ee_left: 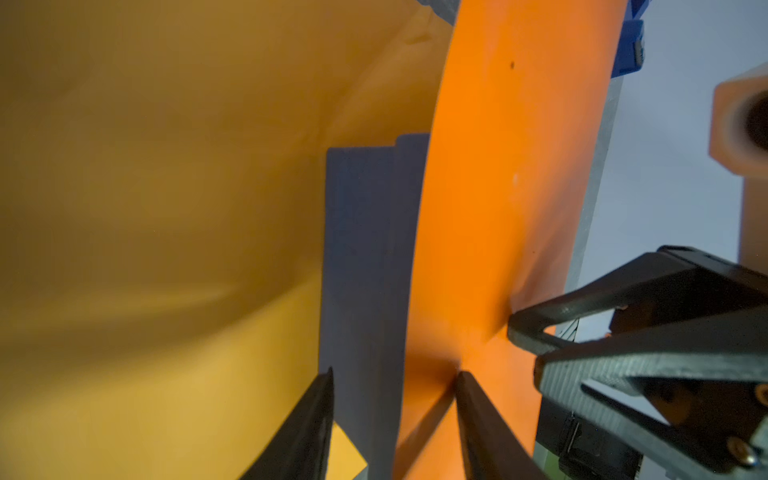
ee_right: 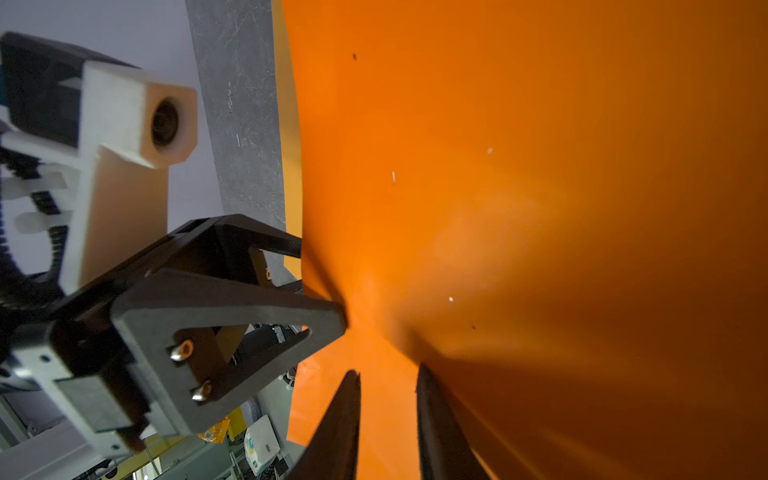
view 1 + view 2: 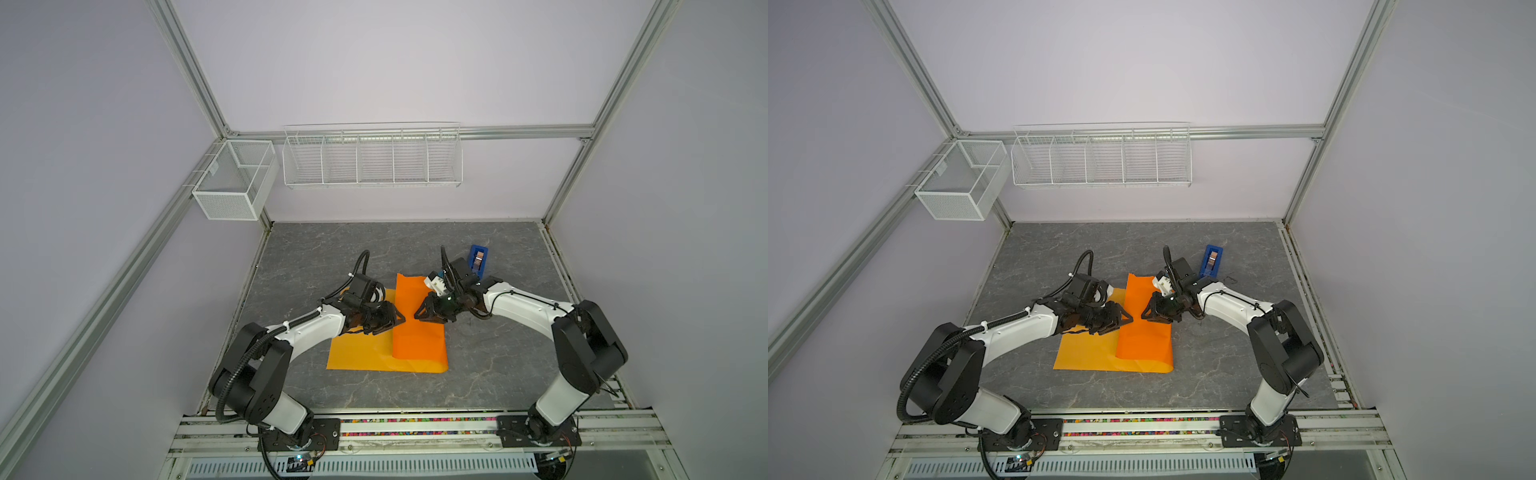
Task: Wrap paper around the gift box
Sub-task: 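Release the paper with the left gripper and move it to the opposite paper edge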
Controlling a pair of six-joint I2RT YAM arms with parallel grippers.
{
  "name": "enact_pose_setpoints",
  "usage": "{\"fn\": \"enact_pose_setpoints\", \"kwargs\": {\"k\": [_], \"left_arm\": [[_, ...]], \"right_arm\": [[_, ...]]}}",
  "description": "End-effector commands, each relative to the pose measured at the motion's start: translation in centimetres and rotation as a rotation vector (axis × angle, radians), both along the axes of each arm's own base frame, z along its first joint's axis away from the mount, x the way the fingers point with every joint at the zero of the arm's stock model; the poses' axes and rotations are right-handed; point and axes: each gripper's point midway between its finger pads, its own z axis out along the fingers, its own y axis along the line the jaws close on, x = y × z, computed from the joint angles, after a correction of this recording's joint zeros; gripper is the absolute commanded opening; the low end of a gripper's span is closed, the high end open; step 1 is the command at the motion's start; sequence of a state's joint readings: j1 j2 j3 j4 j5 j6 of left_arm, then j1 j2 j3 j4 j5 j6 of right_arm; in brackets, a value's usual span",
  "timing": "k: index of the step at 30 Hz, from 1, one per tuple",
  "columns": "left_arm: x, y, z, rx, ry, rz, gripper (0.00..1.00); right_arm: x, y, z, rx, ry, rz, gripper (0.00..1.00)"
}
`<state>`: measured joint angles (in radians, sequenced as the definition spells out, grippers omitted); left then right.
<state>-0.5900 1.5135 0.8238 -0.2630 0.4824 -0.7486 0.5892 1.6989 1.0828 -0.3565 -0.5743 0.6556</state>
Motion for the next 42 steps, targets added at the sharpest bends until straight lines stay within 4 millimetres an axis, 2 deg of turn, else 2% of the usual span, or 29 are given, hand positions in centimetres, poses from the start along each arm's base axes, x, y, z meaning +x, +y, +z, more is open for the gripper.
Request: {"fn": "enact_pose_setpoints", "kwargs": {"k": [1, 4, 7, 9, 12, 15, 17, 20, 23, 26, 31, 36, 42], "left_arm": [[-0.1, 0.8, 1.1, 0.050, -0.019, 0.002, 0.48], [0.1, 2.1, 1.4, 0.093, -0.034, 0.019, 0.48], [0.8, 4.8, 1.3, 0.147, -0.047, 0.067, 0.49], [1.3, 7.2, 0.7, 0.201, -0.035, 0.115, 0.52], [1.7, 11.7, -0.3, 0.300, -0.013, 0.222, 0.62], [1.2, 15.0, -1.3, 0.339, 0.017, 0.335, 0.73], [0.3, 16.5, -2.0, 0.345, 0.054, 0.403, 0.79], [-1.5, 17.1, -2.7, 0.331, 0.117, 0.455, 0.84], [-3.4, 16.6, -3.1, 0.255, 0.177, 0.507, 0.86], [-5.1, 16.8, -2.9, 0.223, 0.229, 0.576, 0.88], [-7.6, 17.4, -2.8, 0.230, 0.289, 0.659, 0.97], [-9.1, 17.4, -2.1, 0.233, 0.303, 0.658, 0.98], [-9.7, 16.4, -3.9, 0.172, 0.320, 0.633, 0.99]], "right_arm": [[-1.1, -1.1, -2.6, -0.065, 0.062, 0.005, 0.27], [-1.1, -1.1, -2.6, -0.066, 0.063, 0.006, 0.27], [-1.0, -1.2, -2.6, -0.067, 0.059, 0.005, 0.27], [-1.0, -1.2, -2.7, -0.065, 0.062, 0.004, 0.27], [-1.0, -1.3, -2.7, -0.064, 0.063, 0.002, 0.27], [-0.9, -1.3, -2.5, -0.063, 0.059, 0.002, 0.27], [-0.9, -1.4, -2.5, -0.063, 0.060, 0.000, 0.27], [-0.8, -1.4, -2.4, -0.064, 0.058, 0.000, 0.27], [-0.9, -1.5, -2.4, -0.066, 0.058, -0.001, 0.27], [-0.8, -1.4, -2.5, -0.065, 0.061, -0.001, 0.27], [-0.6, -1.0, -2.5, -0.052, 0.067, 0.001, 0.27], [-0.5, -0.9, -2.5, -0.052, 0.074, 0.002, 0.27], [-0.6, -1.0, -2.6, -0.057, 0.074, 0.000, 0.27]]}}
